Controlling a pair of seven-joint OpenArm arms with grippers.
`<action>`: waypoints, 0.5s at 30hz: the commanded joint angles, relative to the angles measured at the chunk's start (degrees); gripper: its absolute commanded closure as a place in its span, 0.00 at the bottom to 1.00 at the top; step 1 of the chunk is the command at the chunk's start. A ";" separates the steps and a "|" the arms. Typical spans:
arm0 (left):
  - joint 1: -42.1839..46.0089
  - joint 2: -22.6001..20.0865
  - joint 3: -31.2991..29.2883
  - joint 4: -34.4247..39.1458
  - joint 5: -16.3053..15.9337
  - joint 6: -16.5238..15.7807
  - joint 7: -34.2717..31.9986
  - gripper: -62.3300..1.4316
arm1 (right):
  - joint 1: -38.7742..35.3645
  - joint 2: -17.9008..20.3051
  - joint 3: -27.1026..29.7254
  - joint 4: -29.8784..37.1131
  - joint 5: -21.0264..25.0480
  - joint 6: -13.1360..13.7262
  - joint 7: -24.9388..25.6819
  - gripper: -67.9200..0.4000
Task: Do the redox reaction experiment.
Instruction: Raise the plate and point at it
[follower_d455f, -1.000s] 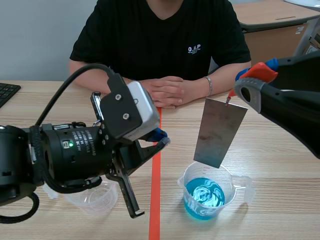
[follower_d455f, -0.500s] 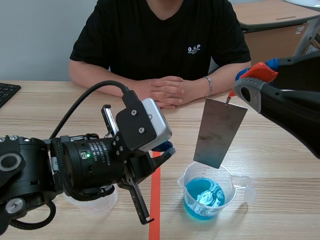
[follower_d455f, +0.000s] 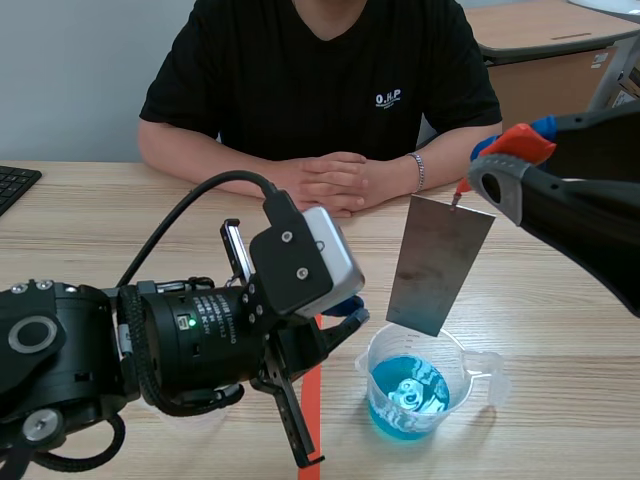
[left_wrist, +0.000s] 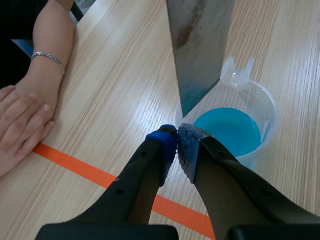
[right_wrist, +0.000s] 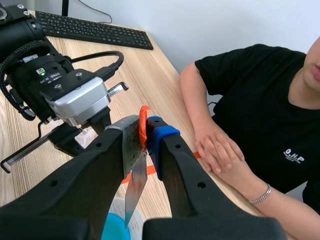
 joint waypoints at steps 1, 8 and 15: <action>-0.50 0.35 0.02 1.14 -0.20 -0.07 -1.01 0.89 | 0.35 0.42 0.33 0.79 1.27 0.33 0.83 0.97; -0.50 0.35 0.02 1.14 -0.22 -0.04 -1.07 0.89 | 0.35 0.42 0.33 0.79 1.73 0.33 0.83 0.97; -0.50 0.33 0.02 1.14 -0.22 -0.02 -1.22 0.89 | 0.35 0.42 0.33 0.79 1.73 0.33 0.85 0.97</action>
